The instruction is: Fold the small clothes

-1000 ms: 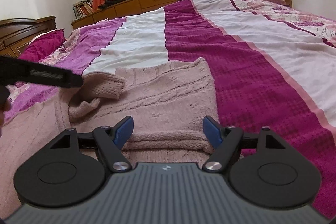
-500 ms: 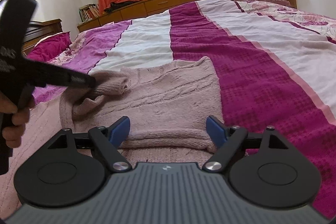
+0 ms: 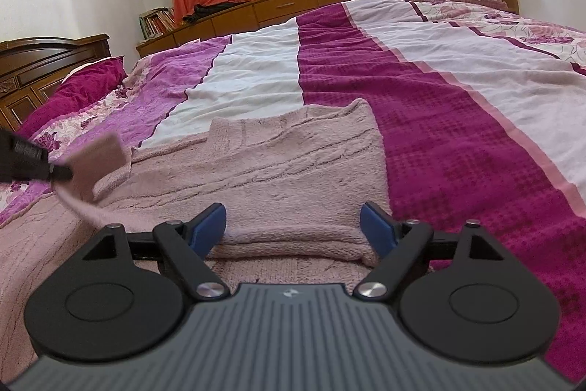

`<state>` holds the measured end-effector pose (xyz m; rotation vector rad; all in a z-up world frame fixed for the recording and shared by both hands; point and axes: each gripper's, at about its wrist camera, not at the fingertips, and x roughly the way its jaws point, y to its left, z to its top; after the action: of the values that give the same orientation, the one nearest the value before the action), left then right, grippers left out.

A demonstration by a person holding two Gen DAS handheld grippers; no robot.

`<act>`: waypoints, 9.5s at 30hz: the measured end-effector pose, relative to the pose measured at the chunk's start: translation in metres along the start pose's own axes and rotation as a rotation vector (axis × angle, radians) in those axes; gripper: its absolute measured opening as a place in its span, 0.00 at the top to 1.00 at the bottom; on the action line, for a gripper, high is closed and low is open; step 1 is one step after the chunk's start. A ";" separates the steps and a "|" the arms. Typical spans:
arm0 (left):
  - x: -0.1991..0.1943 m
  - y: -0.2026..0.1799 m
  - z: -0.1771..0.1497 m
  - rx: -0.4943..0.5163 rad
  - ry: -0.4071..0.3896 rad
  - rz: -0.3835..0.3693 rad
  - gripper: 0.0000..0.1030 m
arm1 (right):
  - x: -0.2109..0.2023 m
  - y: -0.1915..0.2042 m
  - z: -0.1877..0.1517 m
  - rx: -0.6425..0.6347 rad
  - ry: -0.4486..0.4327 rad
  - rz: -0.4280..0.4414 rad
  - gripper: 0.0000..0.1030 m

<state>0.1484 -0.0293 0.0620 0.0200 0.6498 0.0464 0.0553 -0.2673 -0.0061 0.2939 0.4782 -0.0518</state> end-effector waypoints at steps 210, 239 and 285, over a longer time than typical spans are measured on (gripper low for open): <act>-0.040 0.083 -0.049 -0.102 0.091 -0.291 0.56 | -0.103 0.039 -0.039 0.093 0.145 -0.021 0.15; -0.079 0.156 -0.089 -0.127 0.102 -0.181 0.53 | -0.092 0.061 -0.026 0.098 0.234 0.110 0.15; -0.018 0.172 -0.078 -0.126 0.053 0.005 0.49 | 0.067 0.203 0.067 -0.109 0.270 0.298 0.91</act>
<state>0.0806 0.1424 0.0168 -0.1019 0.6984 0.0928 0.1689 -0.0916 0.0736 0.2640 0.6980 0.3065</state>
